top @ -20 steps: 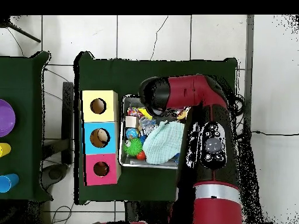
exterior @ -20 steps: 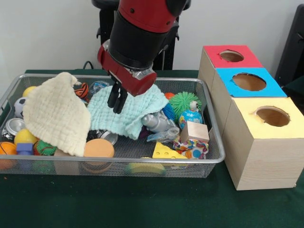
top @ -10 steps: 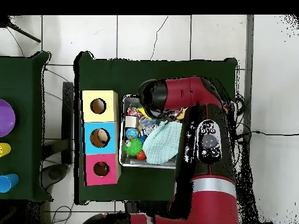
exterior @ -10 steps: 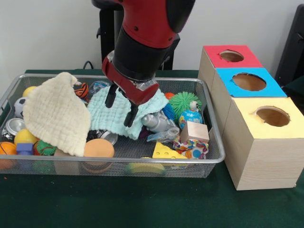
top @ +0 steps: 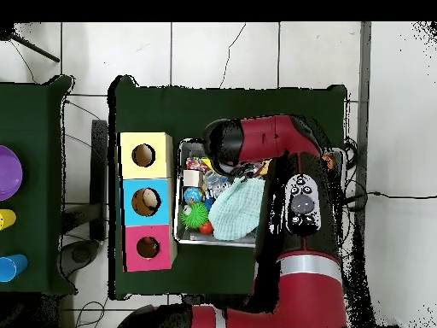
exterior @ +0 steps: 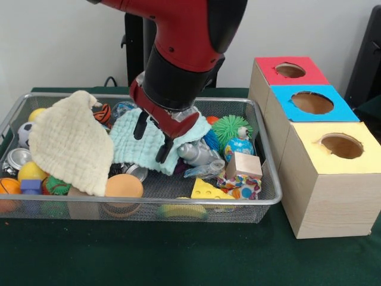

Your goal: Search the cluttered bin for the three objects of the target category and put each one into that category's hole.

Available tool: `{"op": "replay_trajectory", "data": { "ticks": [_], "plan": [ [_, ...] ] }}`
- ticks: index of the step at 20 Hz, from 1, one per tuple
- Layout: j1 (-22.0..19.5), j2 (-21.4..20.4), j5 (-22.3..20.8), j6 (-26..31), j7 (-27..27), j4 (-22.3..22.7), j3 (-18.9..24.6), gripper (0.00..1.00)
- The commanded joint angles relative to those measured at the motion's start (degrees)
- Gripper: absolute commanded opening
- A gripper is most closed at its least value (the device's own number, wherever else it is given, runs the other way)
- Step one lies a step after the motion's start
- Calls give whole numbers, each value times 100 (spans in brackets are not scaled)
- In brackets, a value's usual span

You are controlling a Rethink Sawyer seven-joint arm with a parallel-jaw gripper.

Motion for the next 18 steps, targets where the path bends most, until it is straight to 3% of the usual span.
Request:
{"op": "replay_trajectory", "data": {
  "ticks": [1,4,7,18],
  "plan": [
    [52,514,-476,51,-1444,-33,397,100],
    [-3,787,-537,98,-1605,-310,473,100],
    [-133,1036,-406,492,-1829,-632,612,100],
    [-175,1292,-413,491,-1781,-835,562,100]
  ]
}}
